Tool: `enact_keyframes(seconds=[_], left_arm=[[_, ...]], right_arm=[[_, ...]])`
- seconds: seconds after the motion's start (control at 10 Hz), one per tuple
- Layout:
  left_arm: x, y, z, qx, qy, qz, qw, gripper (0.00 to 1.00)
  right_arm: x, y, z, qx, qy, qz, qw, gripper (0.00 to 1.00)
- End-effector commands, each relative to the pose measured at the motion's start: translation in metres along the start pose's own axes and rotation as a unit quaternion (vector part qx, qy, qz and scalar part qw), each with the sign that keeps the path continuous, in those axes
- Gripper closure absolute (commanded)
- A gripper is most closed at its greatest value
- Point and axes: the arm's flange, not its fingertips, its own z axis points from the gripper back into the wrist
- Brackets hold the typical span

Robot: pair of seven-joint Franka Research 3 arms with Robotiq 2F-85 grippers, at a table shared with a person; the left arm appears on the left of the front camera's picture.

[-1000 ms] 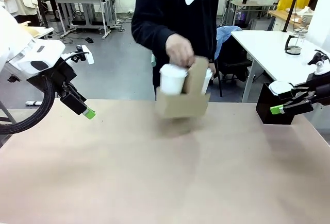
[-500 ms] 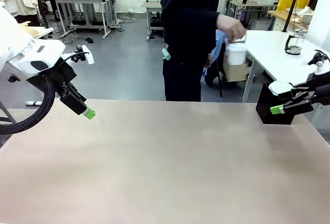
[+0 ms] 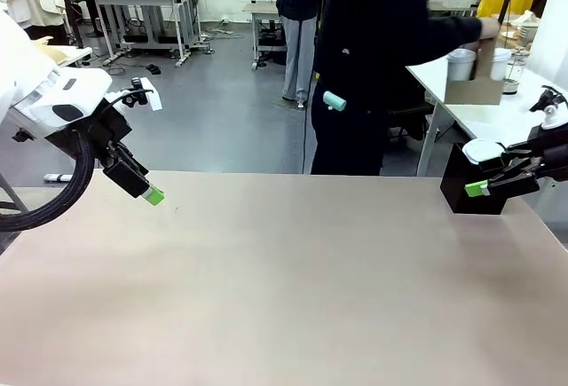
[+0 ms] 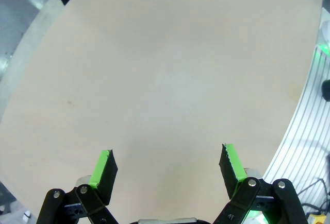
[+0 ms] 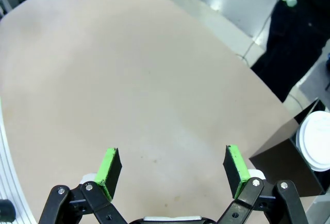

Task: Pour a drink into a cup and package it in a carrier.
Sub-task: Insert the held 600 ml Paper Cup into the Cup Carrier.

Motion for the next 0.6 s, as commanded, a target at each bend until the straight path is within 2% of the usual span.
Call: enact_keyframes(seconds=[0.0,0.5], left_arm=[[0.0002,-0.0013,0.0011,-0.006,-0.005,0.006,1.0,0.0],[0.0002,-0.0013,0.0011,-0.006,-0.005,0.006,1.0,0.0]], right_arm=[[-0.0001,-0.0001,0.0014,-0.004,0.003,0.005,1.0,0.0],[-0.0001,-0.0001,0.0014,-0.004,0.003,0.005,1.0,0.0]])
